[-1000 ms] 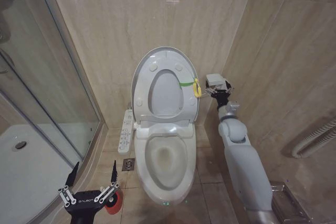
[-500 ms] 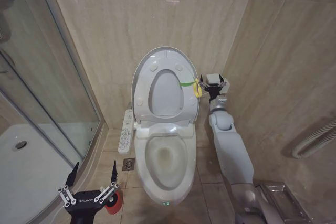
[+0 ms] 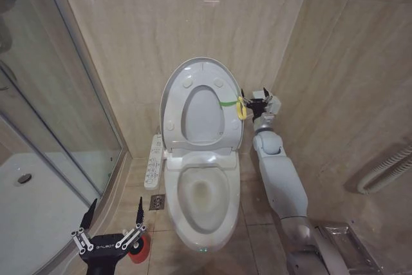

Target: Open the toilet lid, clean the toilet bowl with a toilet brush, close the toilet lid, and flush.

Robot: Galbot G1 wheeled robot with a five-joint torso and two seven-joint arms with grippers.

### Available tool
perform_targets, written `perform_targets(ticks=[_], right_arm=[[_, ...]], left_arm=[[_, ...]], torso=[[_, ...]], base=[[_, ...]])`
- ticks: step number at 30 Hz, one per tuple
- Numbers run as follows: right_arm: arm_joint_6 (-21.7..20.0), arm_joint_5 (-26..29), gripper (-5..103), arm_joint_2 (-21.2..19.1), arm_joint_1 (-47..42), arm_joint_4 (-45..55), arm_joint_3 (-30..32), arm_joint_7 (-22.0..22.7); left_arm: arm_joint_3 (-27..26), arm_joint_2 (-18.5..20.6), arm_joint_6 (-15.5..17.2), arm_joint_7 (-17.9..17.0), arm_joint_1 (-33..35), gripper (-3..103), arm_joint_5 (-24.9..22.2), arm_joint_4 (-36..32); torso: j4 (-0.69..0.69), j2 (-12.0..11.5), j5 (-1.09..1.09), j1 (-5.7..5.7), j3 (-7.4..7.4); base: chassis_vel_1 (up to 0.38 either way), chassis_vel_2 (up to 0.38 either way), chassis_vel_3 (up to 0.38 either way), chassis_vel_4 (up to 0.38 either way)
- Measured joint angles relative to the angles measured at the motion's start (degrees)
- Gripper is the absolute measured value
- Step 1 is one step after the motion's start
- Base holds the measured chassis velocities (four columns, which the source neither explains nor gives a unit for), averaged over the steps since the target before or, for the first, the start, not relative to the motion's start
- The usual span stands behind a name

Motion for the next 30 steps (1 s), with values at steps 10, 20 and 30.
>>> perform_targets(ticks=[10,20,30], right_arm=[[-3.3,6.1,100,-3.4,-4.1,8.1,-2.7,-2.2],[-10.5,14.8,100,-14.1,-23.1,32.3,-0.9,-0.7],[-17.9,19.1,100,-16.8,-36.1,47.1,1.8,5.7]], left_arm=[[0.0,0.0,0.0,0.0,0.0,100,0.0,0.0],[0.0,0.0,0.0,0.0,0.0,100,0.0,0.0],[0.0,0.0,0.0,0.0,0.0,100,0.0,0.0]], torso=[[0.14,0.0,-0.02,0.0,0.0],[0.03,0.0,0.01,-0.01,0.0],[0.07,0.0,-0.01,-0.02,-0.01]], base=[[0.011,0.017,0.003,0.003],[0.0,0.0,0.0,0.0],[0.0,0.0,0.0,0.0]])
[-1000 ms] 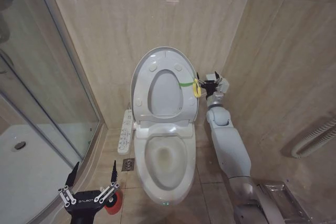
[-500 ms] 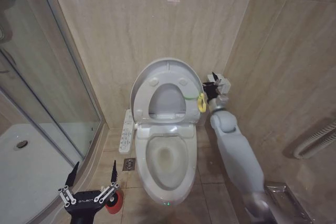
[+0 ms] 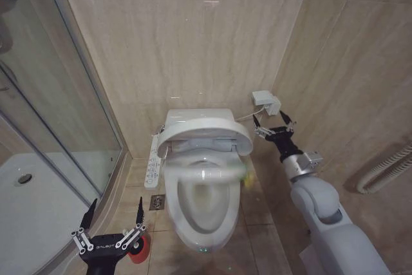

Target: Open the toilet lid, clean the toilet bowl with a toilet brush, close the toilet lid, and flush.

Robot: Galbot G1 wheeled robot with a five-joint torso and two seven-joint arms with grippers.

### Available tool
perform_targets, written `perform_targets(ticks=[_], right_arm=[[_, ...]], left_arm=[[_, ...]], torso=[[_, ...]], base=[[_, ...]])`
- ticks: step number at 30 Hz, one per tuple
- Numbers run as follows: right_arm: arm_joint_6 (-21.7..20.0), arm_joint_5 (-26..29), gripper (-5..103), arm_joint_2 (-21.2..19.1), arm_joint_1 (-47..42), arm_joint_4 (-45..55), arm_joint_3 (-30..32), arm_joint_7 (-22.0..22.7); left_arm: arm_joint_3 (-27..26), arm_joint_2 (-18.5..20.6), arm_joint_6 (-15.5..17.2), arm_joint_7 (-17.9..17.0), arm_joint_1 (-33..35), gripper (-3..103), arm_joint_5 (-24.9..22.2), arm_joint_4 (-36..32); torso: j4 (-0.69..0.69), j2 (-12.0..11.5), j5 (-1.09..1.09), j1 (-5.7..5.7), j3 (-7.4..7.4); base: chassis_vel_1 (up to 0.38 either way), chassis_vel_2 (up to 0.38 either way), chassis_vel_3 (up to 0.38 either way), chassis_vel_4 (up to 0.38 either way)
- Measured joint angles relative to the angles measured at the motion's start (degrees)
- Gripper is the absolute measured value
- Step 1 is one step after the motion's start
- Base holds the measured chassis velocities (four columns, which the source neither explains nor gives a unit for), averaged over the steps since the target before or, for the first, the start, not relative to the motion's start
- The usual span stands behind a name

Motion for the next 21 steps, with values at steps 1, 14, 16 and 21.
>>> perform_targets(ticks=[1,14,16,21], right_arm=[[-1.1,0.0,100,0.4,-0.2,0.3,0.0,0.7],[-1.9,-4.2,100,2.3,-17.4,4.6,5.3,1.9],[-2.3,-3.5,100,3.1,-20.0,6.3,5.6,1.8],[-3.4,-3.0,100,6.4,-26.2,12.6,5.8,1.7]], left_arm=[[0.0,0.0,0.0,0.0,0.0,100,0.0,0.0],[0.0,0.0,0.0,0.0,0.0,100,0.0,0.0],[0.0,0.0,0.0,0.0,0.0,100,0.0,0.0],[0.0,0.0,0.0,0.0,0.0,100,0.0,0.0]], torso=[[0.01,0.0,0.01,0.0,0.01],[-0.04,0.0,0.0,0.01,0.0],[-0.01,0.0,0.01,0.01,0.0],[-0.01,0.0,-0.01,0.01,0.01]], base=[[0.0,0.0,0.0,0.0],[0.0,0.0,0.0,0.0],[0.0,0.0,0.0,0.0],[0.0,0.0,0.0,0.0]])
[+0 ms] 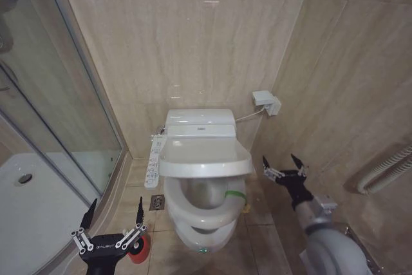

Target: Open the toilet lid, clean the toilet bowl with a toilet brush, close the toilet lid, and flush.

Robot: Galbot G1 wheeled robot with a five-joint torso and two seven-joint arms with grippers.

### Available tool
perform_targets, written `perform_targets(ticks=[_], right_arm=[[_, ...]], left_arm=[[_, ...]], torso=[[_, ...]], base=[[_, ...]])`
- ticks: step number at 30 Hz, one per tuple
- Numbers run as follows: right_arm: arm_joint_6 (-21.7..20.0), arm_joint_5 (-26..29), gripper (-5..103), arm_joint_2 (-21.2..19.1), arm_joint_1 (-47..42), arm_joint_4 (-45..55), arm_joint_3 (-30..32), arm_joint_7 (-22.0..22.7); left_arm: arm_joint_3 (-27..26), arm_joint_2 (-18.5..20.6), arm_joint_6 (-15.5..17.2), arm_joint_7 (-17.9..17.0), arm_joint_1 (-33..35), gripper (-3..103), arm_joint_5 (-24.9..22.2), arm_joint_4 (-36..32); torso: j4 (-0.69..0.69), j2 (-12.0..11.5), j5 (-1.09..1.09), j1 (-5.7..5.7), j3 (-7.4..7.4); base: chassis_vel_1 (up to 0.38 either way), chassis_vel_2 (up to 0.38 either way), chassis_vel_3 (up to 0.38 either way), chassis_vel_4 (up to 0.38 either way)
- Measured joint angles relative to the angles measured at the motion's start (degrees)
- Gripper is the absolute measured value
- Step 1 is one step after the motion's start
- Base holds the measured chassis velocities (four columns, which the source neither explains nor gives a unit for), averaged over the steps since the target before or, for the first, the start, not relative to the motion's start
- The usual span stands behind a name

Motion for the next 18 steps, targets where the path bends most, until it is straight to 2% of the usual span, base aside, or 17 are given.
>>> perform_targets(ticks=[3,8,18], right_arm=[[-0.7,0.1,100,3.3,-3.6,3.7,1.0,0.0],[-1.1,0.0,100,6.3,-8.9,8.0,1.8,-0.7],[-2.1,0.4,100,7.5,-10.9,11.7,2.7,-3.4]], left_arm=[[0.0,0.0,0.0,0.0,0.0,100,0.0,0.0],[0.0,0.0,0.0,0.0,0.0,100,0.0,0.0],[0.0,0.0,0.0,0.0,0.0,100,0.0,0.0]], torso=[[0.0,0.0,0.0,0.0,0.0],[-0.02,0.0,0.0,0.0,0.0],[0.0,0.0,0.01,0.01,0.0]], base=[[0.0,0.0,0.0,0.0],[0.0,0.0,0.0,0.0],[0.0,0.0,0.0,0.0]])
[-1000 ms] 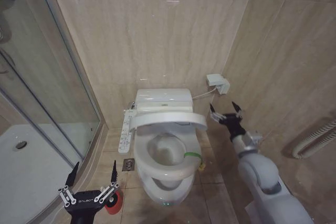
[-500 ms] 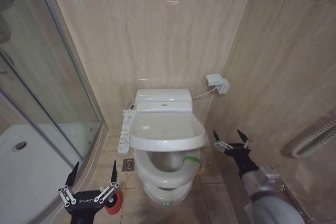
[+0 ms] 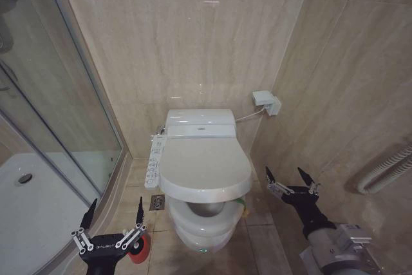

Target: Open the toilet lid, clean the toilet bowl with a toilet brush, close the toilet lid, and flush.

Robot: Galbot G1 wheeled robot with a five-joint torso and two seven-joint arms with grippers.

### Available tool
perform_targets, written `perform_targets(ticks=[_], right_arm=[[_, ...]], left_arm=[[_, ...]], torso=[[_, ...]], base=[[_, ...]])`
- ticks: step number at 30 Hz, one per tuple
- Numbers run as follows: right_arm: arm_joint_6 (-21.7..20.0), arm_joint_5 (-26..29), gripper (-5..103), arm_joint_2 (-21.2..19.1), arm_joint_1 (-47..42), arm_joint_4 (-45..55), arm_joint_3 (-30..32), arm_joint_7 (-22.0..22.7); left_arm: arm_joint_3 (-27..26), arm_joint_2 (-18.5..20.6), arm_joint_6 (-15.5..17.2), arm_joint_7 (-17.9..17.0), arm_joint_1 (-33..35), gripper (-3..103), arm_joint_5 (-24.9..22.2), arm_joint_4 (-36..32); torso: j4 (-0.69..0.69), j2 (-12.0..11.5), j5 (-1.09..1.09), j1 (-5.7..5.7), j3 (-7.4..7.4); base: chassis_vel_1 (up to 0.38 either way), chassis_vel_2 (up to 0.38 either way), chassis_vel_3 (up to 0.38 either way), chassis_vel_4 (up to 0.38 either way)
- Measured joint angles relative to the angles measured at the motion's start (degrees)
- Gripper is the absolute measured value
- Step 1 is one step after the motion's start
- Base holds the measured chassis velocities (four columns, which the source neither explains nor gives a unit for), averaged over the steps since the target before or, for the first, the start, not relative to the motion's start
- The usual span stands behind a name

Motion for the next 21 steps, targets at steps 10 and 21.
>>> perform_targets(ticks=[10,21], right_arm=[[0.7,-0.5,100,2.5,-2.0,0.0,1.0,-2.3],[2.1,-2.1,100,3.9,-1.6,-0.1,2.0,-4.0]], left_arm=[[0.0,0.0,0.0,0.0,0.0,100,0.0,0.0],[0.0,0.0,0.0,0.0,0.0,100,0.0,0.0]], torso=[[-0.01,0.0,0.0,0.0,0.0],[0.0,0.0,0.0,0.0,0.0]], base=[[0.0,0.0,0.0,0.0],[0.0,0.0,0.0,0.0]])
